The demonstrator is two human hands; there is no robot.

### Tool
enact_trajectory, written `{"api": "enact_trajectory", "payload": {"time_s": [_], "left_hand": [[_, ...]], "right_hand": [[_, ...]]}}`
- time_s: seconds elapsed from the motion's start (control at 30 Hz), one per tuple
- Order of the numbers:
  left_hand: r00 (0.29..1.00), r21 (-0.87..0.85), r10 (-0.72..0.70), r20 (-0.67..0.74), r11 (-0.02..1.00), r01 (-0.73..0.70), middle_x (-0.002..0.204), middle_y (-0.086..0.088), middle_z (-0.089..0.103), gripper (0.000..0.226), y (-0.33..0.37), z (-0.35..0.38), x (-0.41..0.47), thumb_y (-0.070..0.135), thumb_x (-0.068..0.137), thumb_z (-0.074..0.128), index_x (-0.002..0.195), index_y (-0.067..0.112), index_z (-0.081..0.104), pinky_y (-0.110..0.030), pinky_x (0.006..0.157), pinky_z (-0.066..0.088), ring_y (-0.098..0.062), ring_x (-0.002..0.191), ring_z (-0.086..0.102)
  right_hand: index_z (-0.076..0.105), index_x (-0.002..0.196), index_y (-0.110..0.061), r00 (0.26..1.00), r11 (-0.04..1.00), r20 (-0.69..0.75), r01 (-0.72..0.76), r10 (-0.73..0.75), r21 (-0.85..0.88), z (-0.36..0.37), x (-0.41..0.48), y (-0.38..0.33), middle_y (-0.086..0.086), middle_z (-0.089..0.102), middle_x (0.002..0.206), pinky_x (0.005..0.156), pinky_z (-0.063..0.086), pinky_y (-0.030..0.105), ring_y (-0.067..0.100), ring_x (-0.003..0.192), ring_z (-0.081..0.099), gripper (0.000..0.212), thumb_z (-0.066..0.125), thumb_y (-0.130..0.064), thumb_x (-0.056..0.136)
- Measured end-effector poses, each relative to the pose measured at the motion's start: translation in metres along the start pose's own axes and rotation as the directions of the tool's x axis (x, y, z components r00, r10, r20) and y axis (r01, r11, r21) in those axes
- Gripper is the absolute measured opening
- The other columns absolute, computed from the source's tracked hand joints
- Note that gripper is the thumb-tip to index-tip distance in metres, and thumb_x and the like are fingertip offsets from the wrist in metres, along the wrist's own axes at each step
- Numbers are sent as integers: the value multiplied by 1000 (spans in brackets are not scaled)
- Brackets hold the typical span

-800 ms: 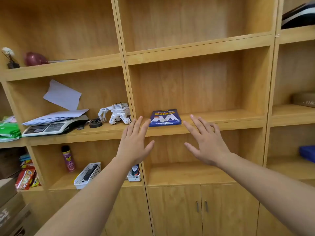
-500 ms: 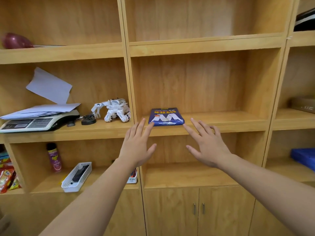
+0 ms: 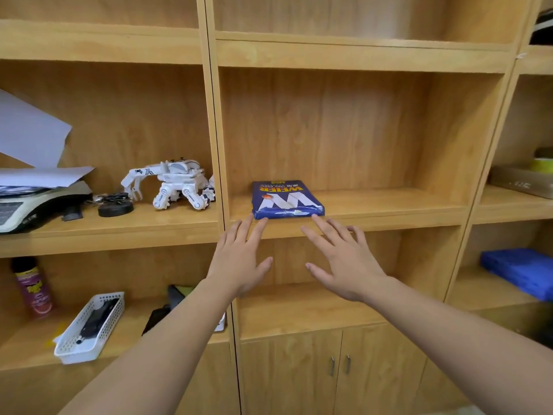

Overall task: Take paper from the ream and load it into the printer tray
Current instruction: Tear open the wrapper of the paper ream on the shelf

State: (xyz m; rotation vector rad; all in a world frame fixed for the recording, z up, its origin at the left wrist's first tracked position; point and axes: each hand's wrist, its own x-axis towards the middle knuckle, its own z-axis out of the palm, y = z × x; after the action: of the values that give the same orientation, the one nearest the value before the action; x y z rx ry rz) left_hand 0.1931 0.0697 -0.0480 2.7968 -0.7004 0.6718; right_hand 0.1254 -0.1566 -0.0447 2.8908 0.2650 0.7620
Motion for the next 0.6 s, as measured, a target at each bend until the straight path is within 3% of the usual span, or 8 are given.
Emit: {"api": "enact_trajectory", "payload": {"time_s": [0.4, 0.6], "left_hand": [[1000, 69, -6, 15, 998, 5, 169, -1, 3, 82, -26, 43, 126, 56, 95, 47, 158, 33, 0, -41, 123, 12, -24, 153, 6], [1000, 49, 3, 26, 999, -4, 166, -2, 18, 76, -31, 51, 206, 47, 94, 52, 158, 25, 16, -39, 119, 22, -26, 149, 20]], "right_hand": [[13, 153, -38, 999, 993, 5, -32, 32, 113, 62, 112, 64, -4, 13, 165, 115, 14, 46, 21, 149, 15, 70, 33, -62, 91], [20, 152, -39, 996, 969, 57, 48, -63, 244, 87, 178, 109, -8, 9, 165, 115, 16, 41, 16, 147, 17, 67, 42, -60, 93]]}}
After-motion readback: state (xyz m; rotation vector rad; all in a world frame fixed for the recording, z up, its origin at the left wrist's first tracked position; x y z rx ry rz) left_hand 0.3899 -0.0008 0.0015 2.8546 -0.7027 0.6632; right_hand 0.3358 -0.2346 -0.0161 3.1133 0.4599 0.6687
